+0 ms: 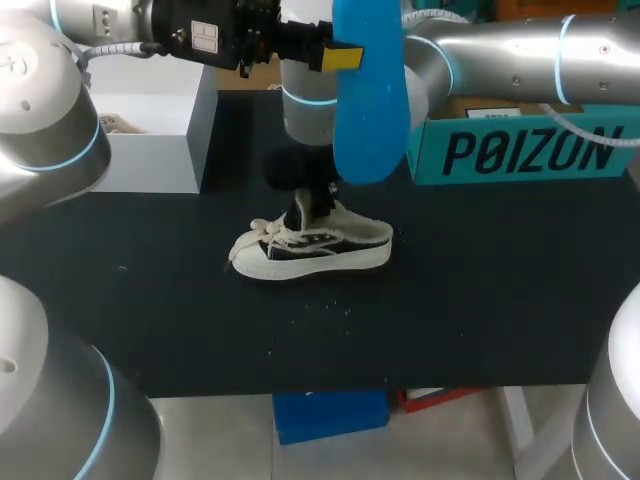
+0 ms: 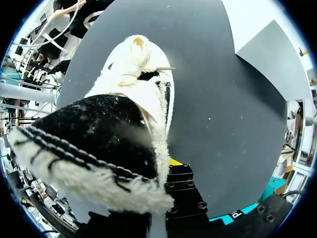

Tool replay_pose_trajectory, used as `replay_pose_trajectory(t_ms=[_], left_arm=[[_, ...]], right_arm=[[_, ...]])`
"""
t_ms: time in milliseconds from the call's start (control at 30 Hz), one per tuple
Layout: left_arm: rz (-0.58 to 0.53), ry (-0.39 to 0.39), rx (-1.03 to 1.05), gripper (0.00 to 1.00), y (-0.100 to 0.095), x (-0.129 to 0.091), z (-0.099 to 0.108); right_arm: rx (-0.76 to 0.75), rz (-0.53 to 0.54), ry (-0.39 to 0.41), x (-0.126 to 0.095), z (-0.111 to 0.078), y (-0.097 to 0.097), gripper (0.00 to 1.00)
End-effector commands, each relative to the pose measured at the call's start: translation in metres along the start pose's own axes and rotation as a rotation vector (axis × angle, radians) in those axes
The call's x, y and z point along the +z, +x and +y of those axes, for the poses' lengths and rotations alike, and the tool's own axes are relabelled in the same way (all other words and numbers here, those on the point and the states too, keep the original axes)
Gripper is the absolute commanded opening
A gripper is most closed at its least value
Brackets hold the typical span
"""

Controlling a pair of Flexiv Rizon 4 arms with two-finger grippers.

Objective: Take the shoe out of the shoebox, open the shoe tongue, remove and reinsert the insole, then place the shoe into the shoebox

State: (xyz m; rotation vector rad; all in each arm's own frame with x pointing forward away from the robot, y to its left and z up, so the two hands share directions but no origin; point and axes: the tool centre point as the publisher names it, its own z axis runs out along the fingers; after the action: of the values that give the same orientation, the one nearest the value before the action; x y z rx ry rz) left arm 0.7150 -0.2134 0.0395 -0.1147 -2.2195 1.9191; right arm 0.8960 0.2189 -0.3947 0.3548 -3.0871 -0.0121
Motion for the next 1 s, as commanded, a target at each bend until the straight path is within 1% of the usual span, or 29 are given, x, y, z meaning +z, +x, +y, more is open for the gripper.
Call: replay_pose_trajectory(t_ms=[33,233,300,367,400,433,467,600,667,767,833,933,967,1000], left_arm=[[-0.004,0.002,0.001,0.0,0.0,0.002,0.001],[-0.004,0.002,0.001,0.0,0.0,0.002,0.001],[-0.004,0.002,0.001,0.0,0.0,0.002,0.001],[-0.004,0.002,0.001,0.0,0.0,0.002,0.001],[-0.004,0.002,0.001,0.0,0.0,0.002,0.001],[-0.004,0.002,0.001,0.0,0.0,0.002,0.001],[-0.004,0.002,0.001,0.0,0.0,0.002,0.001],[-0.004,0.002,0.001,0.0,0.0,0.002,0.001],[-0.004,0.002,0.001,0.0,0.0,0.002,0.001],[-0.004,0.002,0.001,0.0,0.0,0.002,0.001],[-0.004,0.002,0.001,0.0,0.0,0.002,0.001],[-0.004,0.002,0.001,0.0,0.0,0.002,0.001],[-0.004,0.002,0.001,0.0,0.0,0.002,0.001],[-0.004,0.002,0.001,0.0,0.0,0.002,0.001]], right_arm=[[0.001,-0.001,0.001,0.001,-0.001,0.0,0.0],[0.001,-0.001,0.001,0.001,-0.001,0.0,0.0],[0.067,-0.027,-0.006,-0.011,-0.003,0.0,0.0],[0.19,-0.069,0.081,-0.024,-0.009,-0.002,0.0],[0.22,-0.054,0.104,-0.03,-0.013,0.0,0.0],[0.257,-0.067,0.131,-0.035,-0.018,0.001,0.0],[0.323,-0.064,0.146,-0.041,-0.023,0.002,0.0],[0.555,-0.052,0.137,-0.066,-0.042,0.004,0.0],[0.672,-0.061,0.149,-0.076,-0.05,0.005,0.0],[0.838,-0.071,0.144,-0.089,-0.056,0.008,0.0],[0.974,-0.075,0.132,-0.096,-0.058,0.01,0.0],[1.187,-0.072,0.116,-0.102,-0.06,0.014,0.0],[1.291,-0.07,0.126,-0.102,-0.061,0.015,0.0],[1.34,-0.068,0.111,-0.103,-0.061,0.016,0.0]])
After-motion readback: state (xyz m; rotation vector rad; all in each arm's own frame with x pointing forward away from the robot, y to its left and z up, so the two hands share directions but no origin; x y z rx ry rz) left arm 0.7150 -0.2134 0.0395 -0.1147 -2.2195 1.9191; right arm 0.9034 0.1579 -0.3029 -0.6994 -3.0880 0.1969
